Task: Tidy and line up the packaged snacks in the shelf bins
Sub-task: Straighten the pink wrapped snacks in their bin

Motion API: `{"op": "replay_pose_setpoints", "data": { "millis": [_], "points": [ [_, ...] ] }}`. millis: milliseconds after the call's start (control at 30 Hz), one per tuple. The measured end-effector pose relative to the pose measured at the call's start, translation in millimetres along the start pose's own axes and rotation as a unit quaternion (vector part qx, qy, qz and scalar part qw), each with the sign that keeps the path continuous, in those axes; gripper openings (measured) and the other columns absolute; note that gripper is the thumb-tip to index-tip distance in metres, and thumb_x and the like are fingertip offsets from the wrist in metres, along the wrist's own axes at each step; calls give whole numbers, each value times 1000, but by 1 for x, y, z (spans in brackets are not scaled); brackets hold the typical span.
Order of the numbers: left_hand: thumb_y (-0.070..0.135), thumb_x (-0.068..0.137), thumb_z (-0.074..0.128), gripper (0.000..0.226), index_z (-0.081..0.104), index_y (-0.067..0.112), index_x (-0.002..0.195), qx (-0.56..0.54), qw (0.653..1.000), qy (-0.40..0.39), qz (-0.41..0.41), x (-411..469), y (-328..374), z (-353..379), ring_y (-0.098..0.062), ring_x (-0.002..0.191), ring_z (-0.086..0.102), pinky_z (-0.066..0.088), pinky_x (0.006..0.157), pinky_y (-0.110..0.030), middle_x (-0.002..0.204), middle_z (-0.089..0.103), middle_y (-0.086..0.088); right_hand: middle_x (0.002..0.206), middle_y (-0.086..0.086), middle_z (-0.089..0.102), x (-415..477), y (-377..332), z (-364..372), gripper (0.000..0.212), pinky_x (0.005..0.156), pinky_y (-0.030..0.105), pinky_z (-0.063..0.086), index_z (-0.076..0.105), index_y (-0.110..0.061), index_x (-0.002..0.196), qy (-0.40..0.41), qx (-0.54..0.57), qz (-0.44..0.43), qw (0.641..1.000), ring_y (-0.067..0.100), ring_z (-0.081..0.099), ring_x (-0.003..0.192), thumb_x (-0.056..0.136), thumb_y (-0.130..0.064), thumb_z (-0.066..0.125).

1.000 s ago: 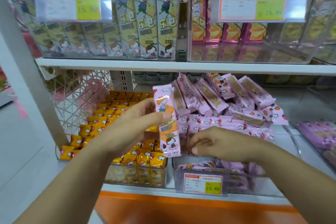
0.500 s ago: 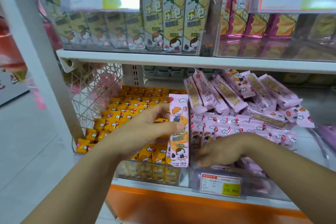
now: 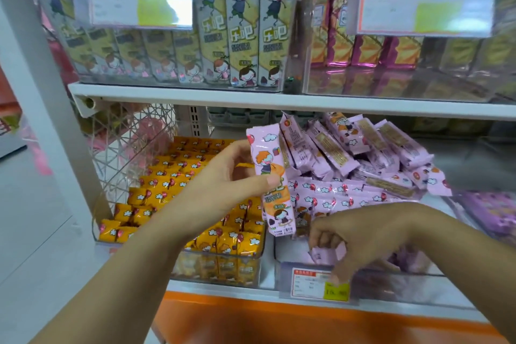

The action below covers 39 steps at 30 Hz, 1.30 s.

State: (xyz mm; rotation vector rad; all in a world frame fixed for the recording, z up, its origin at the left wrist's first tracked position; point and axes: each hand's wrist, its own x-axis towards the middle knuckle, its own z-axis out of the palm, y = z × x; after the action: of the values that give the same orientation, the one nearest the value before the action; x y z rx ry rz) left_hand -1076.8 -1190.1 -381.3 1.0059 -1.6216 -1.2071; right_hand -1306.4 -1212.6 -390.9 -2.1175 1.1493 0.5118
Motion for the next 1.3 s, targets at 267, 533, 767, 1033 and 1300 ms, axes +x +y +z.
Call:
{"op": "replay_pose_setpoints", "data": {
  "millis": [267,533,767,1033,1300],
  "points": [
    [48,65,70,80,29,51,135,87,993,12,76,6,-3,29,-2,116,53,49,90,-22,129,48,14,137,-11,44,-9,13,27,71,103,34,39,39,-32,139,137,-49,-10,989,12,44,124,77,-48,70],
    [50,70,65,67,24,59,123,399,914,-60,50,4,-14,44,3,136,23,-12,116,-46,137,38,25,99,-19,61,-30,30,35,28,84,30,48,54,-46,94,285,34,-58,956,2,57,90,74,-47,73],
    [61,76,58,55,38,38,122,616,779,-103,55,5,-26,50,-2,142,-9,-38,95,-53,130,49,18,98,-21,61,-40,36,37,25,81,21,46,56,-43,91,328,44,-58,942,-2,56,90,75,-42,75],
    [65,83,49,60,42,34,134,644,755,-121,31,6,-21,49,-5,144,-13,-35,95,-62,136,49,16,69,-16,58,-43,34,36,22,61,11,41,59,-33,87,487,168,-36,856,-4,53,58,73,-37,75],
    [54,72,32,59,50,37,125,649,751,-115,38,1,-23,49,-7,145,-9,-32,96,-63,126,54,21,79,1,64,-42,36,31,15,50,15,46,62,-17,77,530,380,-61,755,6,55,46,77,-6,73]
  ]
}}
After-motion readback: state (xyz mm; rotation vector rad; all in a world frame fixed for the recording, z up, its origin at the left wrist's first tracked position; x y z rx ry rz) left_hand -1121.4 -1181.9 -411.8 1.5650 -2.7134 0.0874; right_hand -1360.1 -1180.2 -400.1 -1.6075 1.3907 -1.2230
